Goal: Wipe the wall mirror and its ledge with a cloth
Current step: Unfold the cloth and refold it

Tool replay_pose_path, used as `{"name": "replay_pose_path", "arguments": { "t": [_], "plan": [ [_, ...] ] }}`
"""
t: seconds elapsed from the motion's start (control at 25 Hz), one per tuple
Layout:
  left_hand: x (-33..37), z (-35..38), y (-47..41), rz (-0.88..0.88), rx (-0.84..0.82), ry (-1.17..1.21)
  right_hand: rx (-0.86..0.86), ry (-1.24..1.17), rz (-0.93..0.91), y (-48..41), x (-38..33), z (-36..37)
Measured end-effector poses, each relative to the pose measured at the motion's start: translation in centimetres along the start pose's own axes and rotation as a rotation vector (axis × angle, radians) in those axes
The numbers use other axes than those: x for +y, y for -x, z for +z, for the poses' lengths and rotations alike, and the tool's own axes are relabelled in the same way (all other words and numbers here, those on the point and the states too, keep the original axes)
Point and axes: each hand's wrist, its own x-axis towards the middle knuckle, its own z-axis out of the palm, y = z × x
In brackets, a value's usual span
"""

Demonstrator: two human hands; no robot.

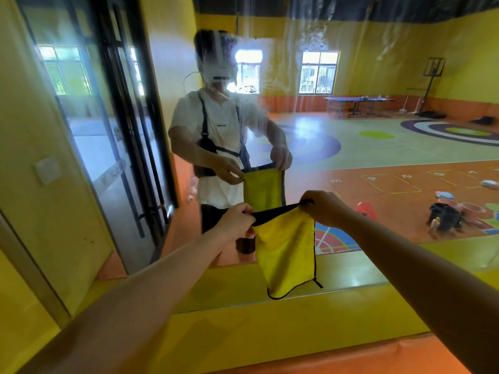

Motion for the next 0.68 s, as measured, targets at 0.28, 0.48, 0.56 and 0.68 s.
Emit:
{"name": "replay_pose_path", "arguments": {
  "t": [0.28, 0.48, 0.56, 0.68],
  "plan": [
    [2.0, 0.4, 0.9, -0.033, -0.114, 0.028, -0.140, -0.173, 0.113, 1.1, 0.8, -0.8],
    [1.6, 1.6, 1.8, 0.225, -0.229, -0.044, -0.075, -0.226, 0.136, 1.9, 0.6, -0.9],
    [0.7, 2.5, 2.0, 0.259, -0.244, -0.190, -0.055, -0.187, 0.110, 1.8, 0.1, -1.2],
    [-0.9, 4.4, 1.8, 0.314, -0.149, -0.415, -0.077, -0.124, 0.091, 1.6, 0.0, -1.7]
  ]
}}
